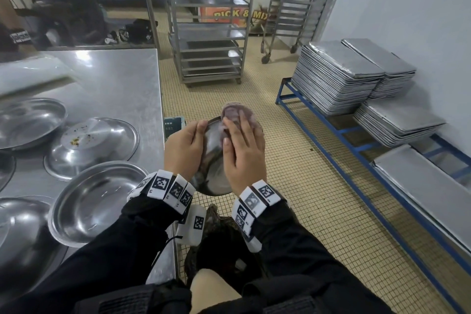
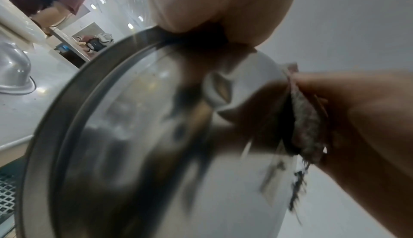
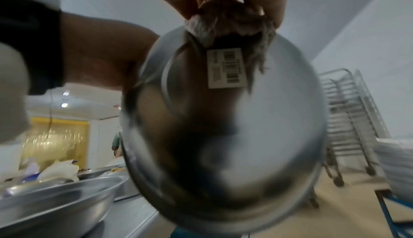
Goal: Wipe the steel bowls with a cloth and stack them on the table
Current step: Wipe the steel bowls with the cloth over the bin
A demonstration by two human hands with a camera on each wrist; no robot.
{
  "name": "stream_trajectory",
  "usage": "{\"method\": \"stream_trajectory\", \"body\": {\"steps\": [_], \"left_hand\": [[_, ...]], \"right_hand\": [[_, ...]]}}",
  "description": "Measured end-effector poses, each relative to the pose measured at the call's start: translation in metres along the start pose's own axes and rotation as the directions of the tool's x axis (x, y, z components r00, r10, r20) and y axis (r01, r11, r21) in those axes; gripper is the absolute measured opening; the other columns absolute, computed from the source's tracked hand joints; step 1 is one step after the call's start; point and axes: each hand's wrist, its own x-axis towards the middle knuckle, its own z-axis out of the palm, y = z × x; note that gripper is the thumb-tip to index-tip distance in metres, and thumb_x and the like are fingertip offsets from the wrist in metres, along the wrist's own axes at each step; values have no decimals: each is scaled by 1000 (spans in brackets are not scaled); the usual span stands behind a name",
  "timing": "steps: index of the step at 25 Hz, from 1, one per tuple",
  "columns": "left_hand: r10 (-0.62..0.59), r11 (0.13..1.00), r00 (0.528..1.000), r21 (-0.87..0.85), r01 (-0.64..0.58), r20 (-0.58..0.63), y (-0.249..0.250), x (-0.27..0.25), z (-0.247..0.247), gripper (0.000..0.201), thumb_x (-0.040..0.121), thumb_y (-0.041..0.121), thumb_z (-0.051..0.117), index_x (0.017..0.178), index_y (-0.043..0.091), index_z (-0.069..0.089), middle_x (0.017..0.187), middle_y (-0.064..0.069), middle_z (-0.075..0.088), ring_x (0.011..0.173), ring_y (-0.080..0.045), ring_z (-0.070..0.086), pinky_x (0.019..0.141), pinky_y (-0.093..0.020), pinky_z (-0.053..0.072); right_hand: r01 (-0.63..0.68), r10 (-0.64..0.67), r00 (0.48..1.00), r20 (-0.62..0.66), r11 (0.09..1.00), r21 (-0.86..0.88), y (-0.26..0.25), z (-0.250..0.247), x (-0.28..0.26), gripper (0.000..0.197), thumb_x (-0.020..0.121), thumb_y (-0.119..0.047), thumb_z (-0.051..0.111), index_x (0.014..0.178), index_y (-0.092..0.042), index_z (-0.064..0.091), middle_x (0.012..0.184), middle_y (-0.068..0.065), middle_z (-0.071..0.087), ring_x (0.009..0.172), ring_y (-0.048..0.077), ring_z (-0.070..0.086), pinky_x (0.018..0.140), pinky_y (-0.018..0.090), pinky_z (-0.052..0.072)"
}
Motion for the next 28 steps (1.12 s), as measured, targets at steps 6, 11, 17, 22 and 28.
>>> {"method": "stream_trajectory", "body": {"steps": [6,11,17,22,28], "left_hand": [[-86,984,995,-161,78,-44,-3,-1,-6,47,101,38,39,75,6,59,56,-2,49,53,-17,43,54,-27,36],[-221,923,975,-320,213,12,-14,-4,-10,49,101,42,39,86,2,61,75,-16,60,68,-20,53,67,-35,48],[-276,895,932,-293,338,233,-28,-21,-9,26,102,34,39,93,23,61,88,2,63,82,-9,58,78,-27,47],[-120,955,922,-211,209,368,-10,-17,-4,28,98,37,48,96,14,65,84,-1,66,79,-12,62,72,-22,46],[-108,979,965,-146,145,239,2,-3,-1,30,93,45,54,82,21,70,71,0,69,71,-24,65,72,-42,53]], "right_hand": [[-569,568,812,137,717,403,27,-13,21,42,101,-42,24,137,-29,40,134,2,49,116,19,50,90,34,47],[-672,687,663,296,372,640,54,-15,0,18,99,-42,35,100,-40,53,103,-7,59,94,15,57,86,43,51],[-547,524,835,170,751,370,64,-37,10,23,100,-34,38,107,-19,53,86,-12,57,76,2,53,59,16,36],[-264,223,936,272,956,125,66,-35,27,27,99,-30,41,109,-9,55,91,4,64,77,19,59,58,20,39],[-43,10,986,166,980,197,52,-21,30,24,99,-24,39,108,-11,57,102,-4,59,93,17,53,84,34,45]]}}
